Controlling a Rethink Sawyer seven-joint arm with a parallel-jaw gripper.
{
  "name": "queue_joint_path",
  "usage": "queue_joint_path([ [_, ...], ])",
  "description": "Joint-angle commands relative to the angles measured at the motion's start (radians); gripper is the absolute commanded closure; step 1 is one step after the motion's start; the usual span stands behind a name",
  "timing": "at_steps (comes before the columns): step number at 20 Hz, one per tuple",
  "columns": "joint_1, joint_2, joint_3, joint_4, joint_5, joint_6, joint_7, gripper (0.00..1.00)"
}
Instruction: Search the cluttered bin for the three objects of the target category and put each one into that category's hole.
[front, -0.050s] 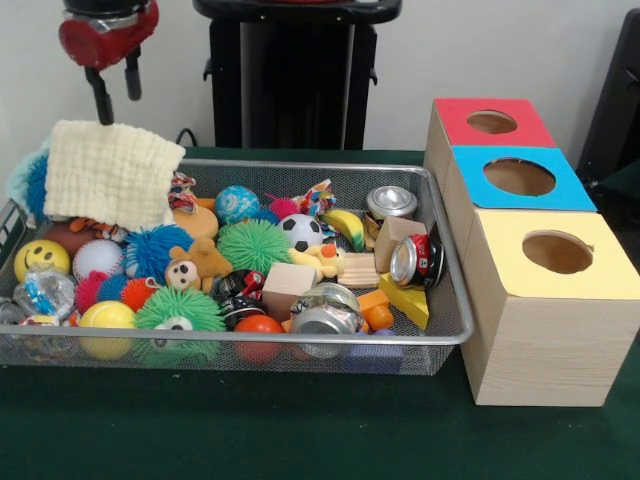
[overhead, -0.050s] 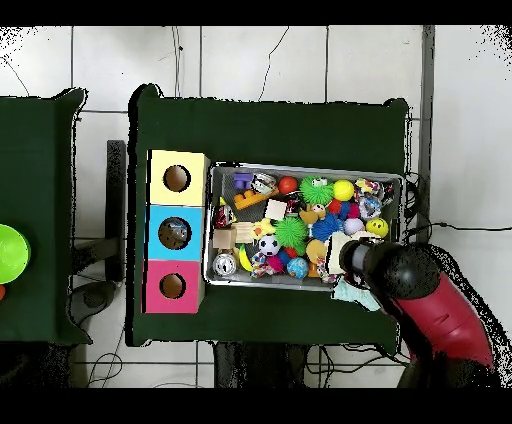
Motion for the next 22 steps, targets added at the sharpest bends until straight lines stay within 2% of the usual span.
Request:
queue_joint_path([
  [1,0.014,-0.026,0.018,-0.112,-0.033,0.209,0.087,0.0],
  [3,0.011,-0.032,0.02,-0.123,-0.035,0.226,0.07,0.0],
  [7,-0.023,-0.033,0.054,-0.186,-0.077,0.251,-0.052,0.0],
  [9,-0.053,-0.022,0.086,-0.234,-0.122,0.247,-0.166,0.0],
  [10,-0.075,-0.015,0.117,-0.263,-0.157,0.233,-0.257,0.0],
  [12,-0.1,-0.005,0.155,-0.304,-0.199,0.233,-0.341,0.0],
  [15,-0.106,-0.002,0.189,-0.333,-0.252,0.212,-0.366,0.0],
  [17,-0.107,-0.008,0.211,-0.325,-0.275,0.178,-0.359,0.0],
  [19,-0.117,-0.01,0.24,-0.31,-0.305,0.103,-0.374,0.0],
  [20,-0.129,-0.013,0.26,-0.29,-0.322,0.06,-0.397,0.0],
  [22,-0.155,-0.011,0.298,-0.28,-0.343,0.046,-0.435,0.0],
])
